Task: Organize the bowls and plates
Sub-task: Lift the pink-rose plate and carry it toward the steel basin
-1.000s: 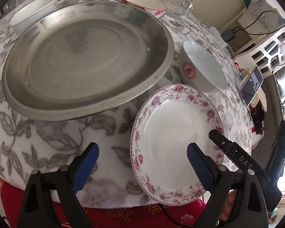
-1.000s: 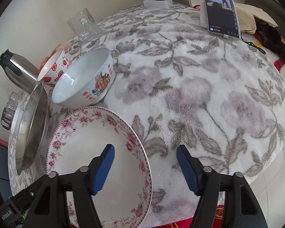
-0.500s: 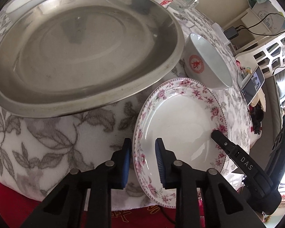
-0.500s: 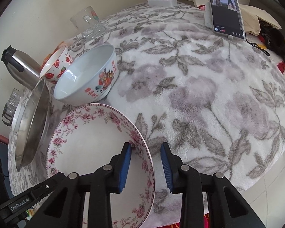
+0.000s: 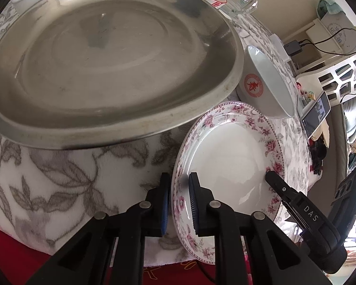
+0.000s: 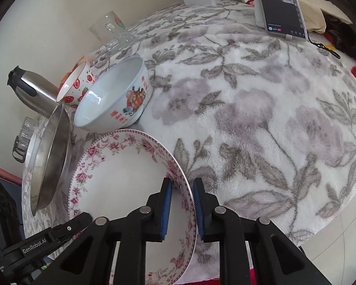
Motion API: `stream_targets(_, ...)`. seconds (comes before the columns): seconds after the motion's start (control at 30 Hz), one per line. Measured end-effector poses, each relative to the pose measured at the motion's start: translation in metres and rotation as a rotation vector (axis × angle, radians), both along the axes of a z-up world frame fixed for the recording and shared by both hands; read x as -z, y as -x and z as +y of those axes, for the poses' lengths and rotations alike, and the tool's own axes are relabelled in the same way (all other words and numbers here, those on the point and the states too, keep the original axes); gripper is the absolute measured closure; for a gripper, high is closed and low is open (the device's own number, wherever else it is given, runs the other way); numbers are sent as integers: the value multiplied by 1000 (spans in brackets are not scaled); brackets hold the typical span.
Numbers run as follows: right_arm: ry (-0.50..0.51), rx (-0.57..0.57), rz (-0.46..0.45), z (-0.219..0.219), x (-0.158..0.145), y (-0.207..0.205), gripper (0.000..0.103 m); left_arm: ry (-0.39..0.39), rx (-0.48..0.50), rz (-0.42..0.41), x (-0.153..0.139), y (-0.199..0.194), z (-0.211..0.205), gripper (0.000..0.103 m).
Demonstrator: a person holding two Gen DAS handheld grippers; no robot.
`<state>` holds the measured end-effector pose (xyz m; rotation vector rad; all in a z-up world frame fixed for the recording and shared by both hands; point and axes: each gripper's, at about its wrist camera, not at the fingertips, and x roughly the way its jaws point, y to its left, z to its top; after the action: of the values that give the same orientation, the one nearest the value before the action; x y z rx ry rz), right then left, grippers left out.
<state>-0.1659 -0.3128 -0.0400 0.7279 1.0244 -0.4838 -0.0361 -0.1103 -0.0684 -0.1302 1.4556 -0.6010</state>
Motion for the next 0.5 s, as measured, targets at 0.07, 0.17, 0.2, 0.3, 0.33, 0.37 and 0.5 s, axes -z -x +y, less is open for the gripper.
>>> stream_targets(0.07, 13, -7, 5, 2, -1, -1, 83, 0, 2, -2, 0, -1, 0, 87)
stream_targets(0.17, 7, -4, -3, 1, -2, 1, 84, -9, 11, -15, -2, 0, -2, 88)
stream_targets(0.2, 3, -3, -7, 0, -1, 2, 85, -12, 15, -19, -3, 0, -3, 88)
stream_targets(0.3, -3, -1, -27, -1, -5, 7, 86, -5, 15, -29, -7, 1, -5, 88)
stream_targets(0.33, -4, -1, -38, -1, -7, 8, 86, 1, 14, -33, -8, 1, -5, 88)
stream_targets(0.37, -6, -2, -50, -1, -9, 9, 86, 8, 13, -40, -11, 0, -4, 88)
stream_targets(0.5, -10, -10, -85, 0, -17, 11, 86, 10, 24, -79, -21, 2, -5, 88)
